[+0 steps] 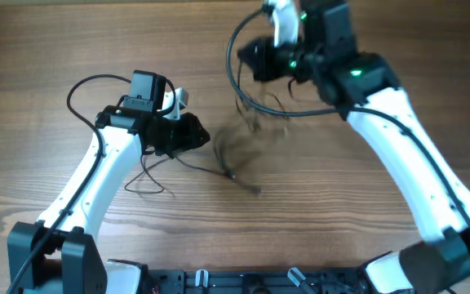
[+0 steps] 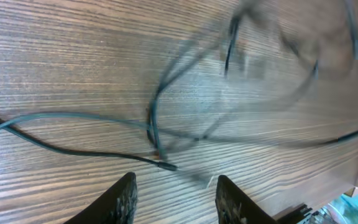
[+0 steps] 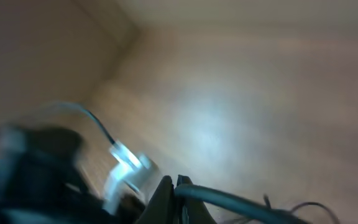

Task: Untangle cables
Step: 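Lift one black cable upward and away with the right gripper, then carry the cable to the right side and drop it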

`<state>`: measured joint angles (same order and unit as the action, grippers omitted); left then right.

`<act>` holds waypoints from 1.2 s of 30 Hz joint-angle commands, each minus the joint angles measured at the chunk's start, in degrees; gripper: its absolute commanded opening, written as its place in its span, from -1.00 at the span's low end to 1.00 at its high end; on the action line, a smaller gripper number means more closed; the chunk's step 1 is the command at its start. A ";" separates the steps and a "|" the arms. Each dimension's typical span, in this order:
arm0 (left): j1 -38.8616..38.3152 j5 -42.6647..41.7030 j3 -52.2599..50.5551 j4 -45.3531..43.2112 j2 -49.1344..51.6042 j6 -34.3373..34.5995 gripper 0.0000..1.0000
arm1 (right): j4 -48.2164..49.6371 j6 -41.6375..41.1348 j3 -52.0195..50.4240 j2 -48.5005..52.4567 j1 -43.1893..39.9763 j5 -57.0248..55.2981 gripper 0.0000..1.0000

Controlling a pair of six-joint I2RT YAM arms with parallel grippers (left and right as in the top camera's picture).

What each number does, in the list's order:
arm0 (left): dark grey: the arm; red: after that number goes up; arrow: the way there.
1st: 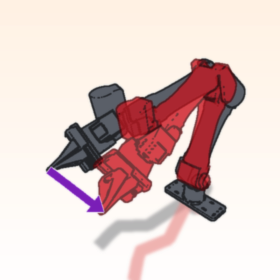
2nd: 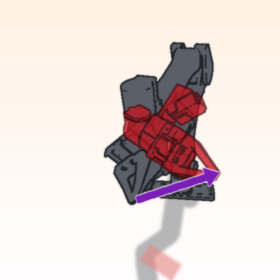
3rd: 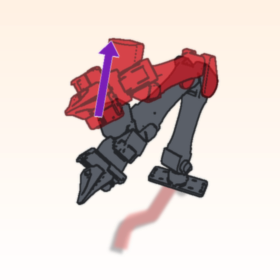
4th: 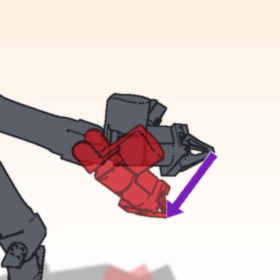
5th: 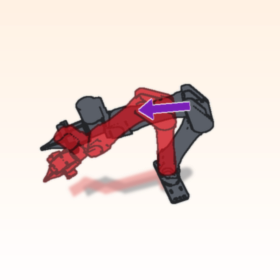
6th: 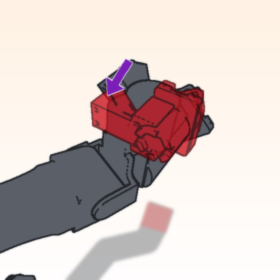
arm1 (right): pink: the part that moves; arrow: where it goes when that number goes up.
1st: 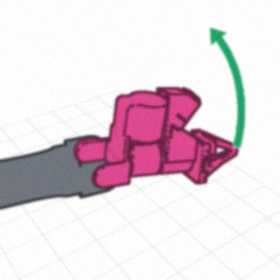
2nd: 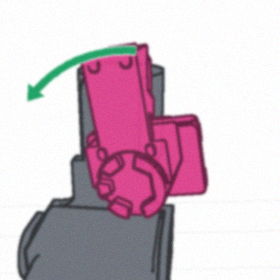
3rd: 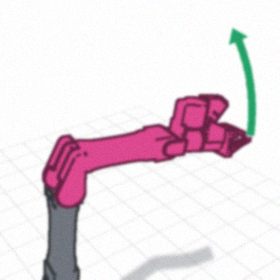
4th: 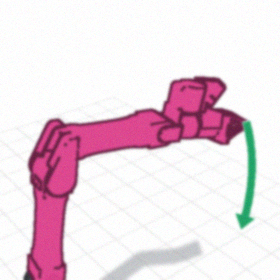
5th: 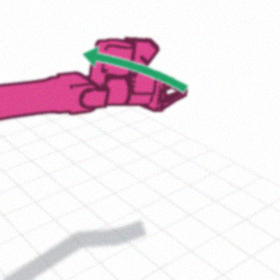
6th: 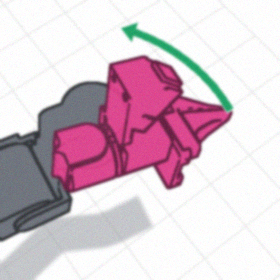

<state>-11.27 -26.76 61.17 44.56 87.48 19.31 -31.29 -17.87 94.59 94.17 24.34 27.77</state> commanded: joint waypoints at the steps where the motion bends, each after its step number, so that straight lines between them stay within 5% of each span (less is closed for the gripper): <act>1: -0.26 0.52 -0.20 -0.13 0.55 -0.92 -0.15 | 5.90 1.03 5.20 -5.40 -0.44 -0.98 -0.91; 10: -0.26 0.46 -0.20 -0.79 0.55 -0.87 -0.16 | 24.61 -5.49 5.60 -13.81 -0.94 4.74 -0.92; 14: -0.24 -6.86 -0.17 -11.56 0.55 -0.57 0.12 | 20.96 -6.01 5.57 -13.40 -0.96 6.27 -0.91; 19: -1.16 -14.88 -0.17 -25.09 0.55 5.62 0.38 | 27.82 -6.03 5.60 -13.40 -0.96 6.12 -0.92; 25: -6.95 -28.33 -0.17 -35.43 0.55 4.87 0.68 | 28.39 -5.73 5.57 -13.40 -0.96 -6.29 -0.92; 32: -10.60 -27.17 -0.17 -44.70 0.55 1.51 0.66 | 26.73 -7.74 5.57 -13.40 -0.96 -3.74 -0.91; 36: -11.50 -31.80 -0.17 -47.82 0.55 8.81 0.50 | 24.74 -7.48 5.57 -13.38 -1.16 -9.33 -0.92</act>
<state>-22.00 -53.34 60.71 -2.87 87.59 23.07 -5.30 -24.62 99.29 80.77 23.51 23.46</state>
